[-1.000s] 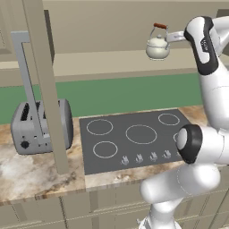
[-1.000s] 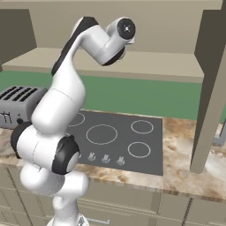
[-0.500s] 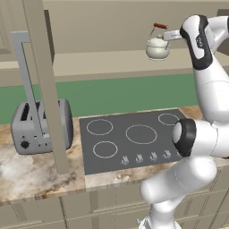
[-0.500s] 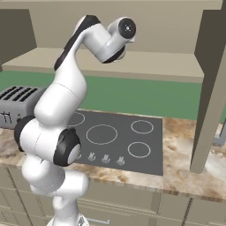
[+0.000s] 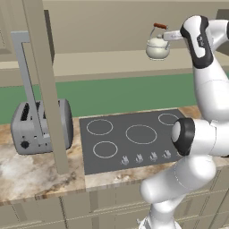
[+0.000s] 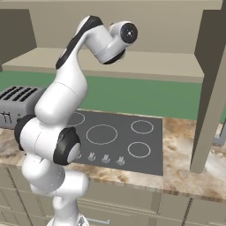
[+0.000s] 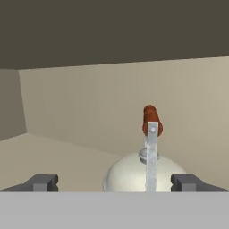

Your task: Open the cabinet, pick the kettle from the cabinet, and place it in the sink.

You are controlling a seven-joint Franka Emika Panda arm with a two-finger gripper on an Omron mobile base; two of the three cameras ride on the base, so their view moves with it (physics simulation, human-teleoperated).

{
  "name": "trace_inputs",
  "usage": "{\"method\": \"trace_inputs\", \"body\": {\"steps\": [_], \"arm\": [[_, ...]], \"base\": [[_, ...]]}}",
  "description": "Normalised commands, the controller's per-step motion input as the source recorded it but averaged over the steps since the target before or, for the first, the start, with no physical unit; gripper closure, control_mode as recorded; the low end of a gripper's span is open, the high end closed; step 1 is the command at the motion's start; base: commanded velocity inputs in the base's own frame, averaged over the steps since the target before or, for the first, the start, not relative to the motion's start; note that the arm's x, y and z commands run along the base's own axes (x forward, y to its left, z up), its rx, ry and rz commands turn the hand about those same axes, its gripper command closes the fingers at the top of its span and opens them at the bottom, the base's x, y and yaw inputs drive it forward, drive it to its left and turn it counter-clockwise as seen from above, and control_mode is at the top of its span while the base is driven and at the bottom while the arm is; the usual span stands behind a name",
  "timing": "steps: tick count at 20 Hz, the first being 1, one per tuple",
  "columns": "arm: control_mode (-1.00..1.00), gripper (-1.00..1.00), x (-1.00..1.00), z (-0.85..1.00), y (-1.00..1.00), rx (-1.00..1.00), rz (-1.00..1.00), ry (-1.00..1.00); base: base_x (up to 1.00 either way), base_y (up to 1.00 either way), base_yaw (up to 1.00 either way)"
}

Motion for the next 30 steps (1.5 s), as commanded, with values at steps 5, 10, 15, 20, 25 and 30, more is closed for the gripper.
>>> {"method": "trace_inputs", "body": {"steps": [5,10,15,20,25,30], "arm": [[-1.00,-1.00,0.01,-0.04,0.00,0.00,0.00,-0.02],[-1.00,-1.00,0.06,-0.02,0.01,0.00,0.00,0.00],[-1.00,-1.00,0.09,0.00,0.00,0.00,0.00,0.00],[-1.00,-1.00,0.11,0.00,0.00,0.00,0.00,0.00],[-1.00,-1.00,0.14,0.00,0.00,0.00,0.00,0.00],[-1.00,-1.00,0.13,0.00,0.00,0.00,0.00,0.00]], "base": [[0.00,0.00,0.00],[0.00,0.00,0.00],[0.00,0.00,0.00],[0.00,0.00,0.00],[0.00,0.00,0.00],[0.00,0.00,0.00]]}}
